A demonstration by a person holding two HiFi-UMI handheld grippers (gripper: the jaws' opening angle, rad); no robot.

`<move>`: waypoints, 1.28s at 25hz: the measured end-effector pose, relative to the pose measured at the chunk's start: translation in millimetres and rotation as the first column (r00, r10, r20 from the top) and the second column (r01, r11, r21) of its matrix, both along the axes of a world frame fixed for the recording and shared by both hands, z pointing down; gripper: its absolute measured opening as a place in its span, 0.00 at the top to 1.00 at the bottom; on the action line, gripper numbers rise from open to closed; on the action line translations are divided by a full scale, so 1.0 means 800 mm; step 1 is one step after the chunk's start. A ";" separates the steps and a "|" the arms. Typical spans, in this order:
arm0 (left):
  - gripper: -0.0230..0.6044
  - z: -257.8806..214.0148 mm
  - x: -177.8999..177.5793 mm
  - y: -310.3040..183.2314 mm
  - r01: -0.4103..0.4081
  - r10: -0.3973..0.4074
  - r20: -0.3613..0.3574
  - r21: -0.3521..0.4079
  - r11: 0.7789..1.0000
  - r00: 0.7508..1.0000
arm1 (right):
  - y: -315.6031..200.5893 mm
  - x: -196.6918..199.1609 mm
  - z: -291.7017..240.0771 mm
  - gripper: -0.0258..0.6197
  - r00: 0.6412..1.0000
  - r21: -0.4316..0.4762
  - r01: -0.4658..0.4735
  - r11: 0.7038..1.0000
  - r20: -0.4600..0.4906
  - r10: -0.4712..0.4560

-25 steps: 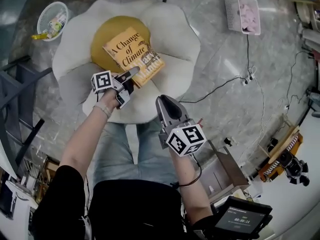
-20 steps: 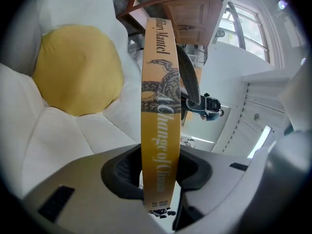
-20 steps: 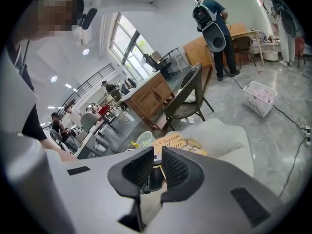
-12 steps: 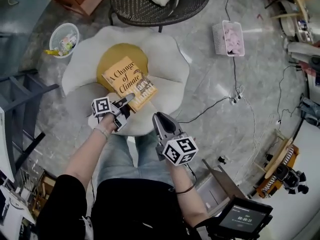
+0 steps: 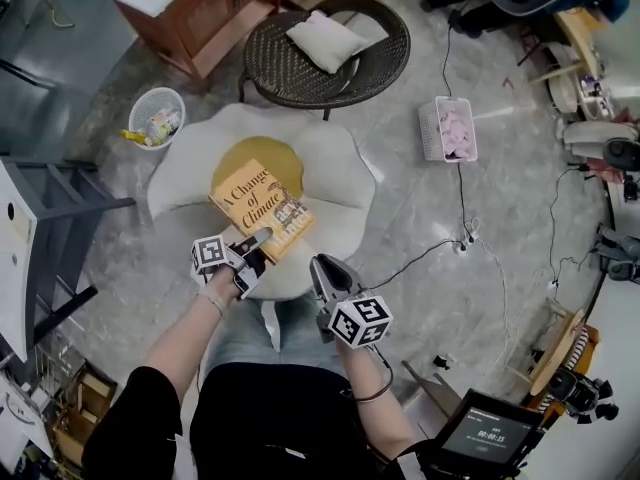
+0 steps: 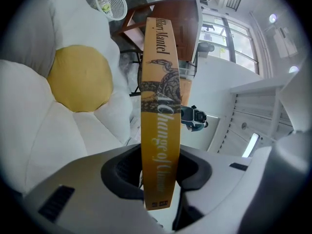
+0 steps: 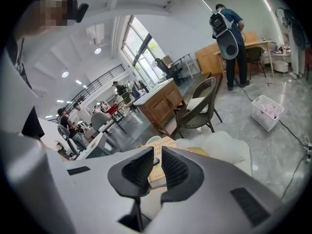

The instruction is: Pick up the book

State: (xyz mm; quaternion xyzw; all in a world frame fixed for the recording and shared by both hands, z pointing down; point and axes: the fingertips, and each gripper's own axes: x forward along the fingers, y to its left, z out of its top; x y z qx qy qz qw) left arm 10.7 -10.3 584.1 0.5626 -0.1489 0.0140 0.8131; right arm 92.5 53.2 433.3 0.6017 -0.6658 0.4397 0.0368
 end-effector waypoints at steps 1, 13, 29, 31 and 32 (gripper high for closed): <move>0.72 -0.008 -0.005 0.000 0.017 -0.017 -0.003 -0.011 1.000 1.000 | -0.001 -0.002 -0.006 0.86 1.000 0.006 0.004 1.000 -0.001 -0.004; 0.72 -0.136 -0.038 -0.007 0.166 -0.160 -0.112 0.046 0.985 0.981 | -0.010 -0.017 -0.092 0.86 0.999 0.089 0.048 0.995 -0.006 -0.048; 0.72 -0.233 -0.109 -0.018 0.278 -0.262 -0.134 0.114 0.954 0.956 | -0.033 -0.032 -0.152 0.86 0.992 0.145 0.122 0.982 -0.030 -0.119; 0.72 -0.247 -0.120 -0.026 0.309 -0.292 -0.140 0.123 0.943 0.946 | -0.041 -0.034 -0.161 0.86 0.991 0.159 0.133 0.978 -0.031 -0.130; 0.72 -0.254 -0.126 -0.031 0.328 -0.309 -0.144 0.127 0.936 0.940 | -0.045 -0.034 -0.164 0.86 0.990 0.165 0.140 0.976 -0.032 -0.137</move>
